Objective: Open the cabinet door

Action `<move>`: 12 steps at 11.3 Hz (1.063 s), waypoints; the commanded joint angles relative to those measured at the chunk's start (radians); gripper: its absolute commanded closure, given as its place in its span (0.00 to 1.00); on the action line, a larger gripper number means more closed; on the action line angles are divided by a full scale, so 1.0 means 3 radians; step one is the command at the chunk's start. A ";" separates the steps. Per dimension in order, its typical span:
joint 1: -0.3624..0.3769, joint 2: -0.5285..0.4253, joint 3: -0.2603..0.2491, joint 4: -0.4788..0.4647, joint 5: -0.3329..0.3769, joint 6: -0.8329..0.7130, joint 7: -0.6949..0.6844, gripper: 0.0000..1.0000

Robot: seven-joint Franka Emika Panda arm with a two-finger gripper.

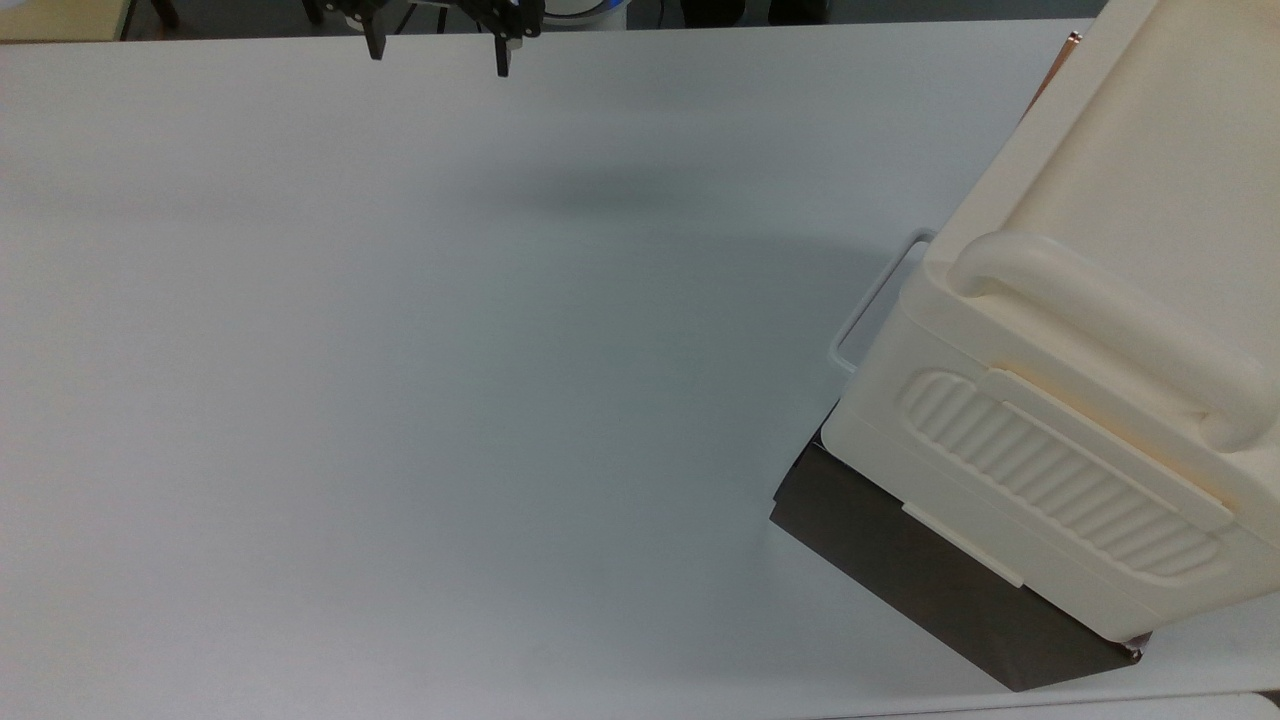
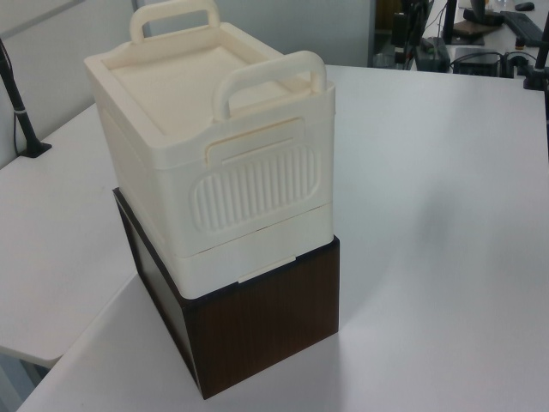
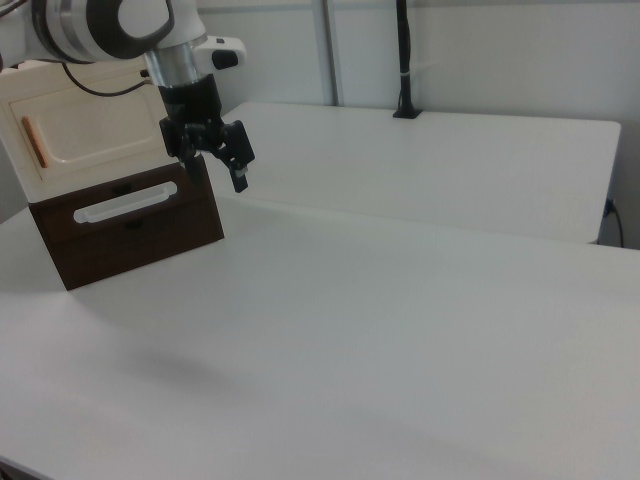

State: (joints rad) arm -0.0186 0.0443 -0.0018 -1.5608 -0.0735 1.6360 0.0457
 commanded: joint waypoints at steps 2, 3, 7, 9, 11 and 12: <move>0.0362 0.0036 0.0001 -0.0054 0.0004 0.0181 -0.0045 0.00; 0.0500 0.0042 0.0001 -0.0008 0.0005 0.0181 -0.0045 0.00; 0.0940 0.0042 0.0016 0.0176 0.0142 0.0181 -0.0355 0.00; 0.1180 0.0067 0.0016 0.0298 0.0189 0.0171 -0.0901 0.00; 0.1339 0.0052 0.0042 0.0335 0.0209 0.0161 -0.1138 0.00; 0.1421 0.0062 0.0042 0.0360 0.0224 0.0166 -0.1180 0.00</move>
State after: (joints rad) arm 0.3578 0.0646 0.0170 -1.4627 -0.0252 1.6748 -0.2323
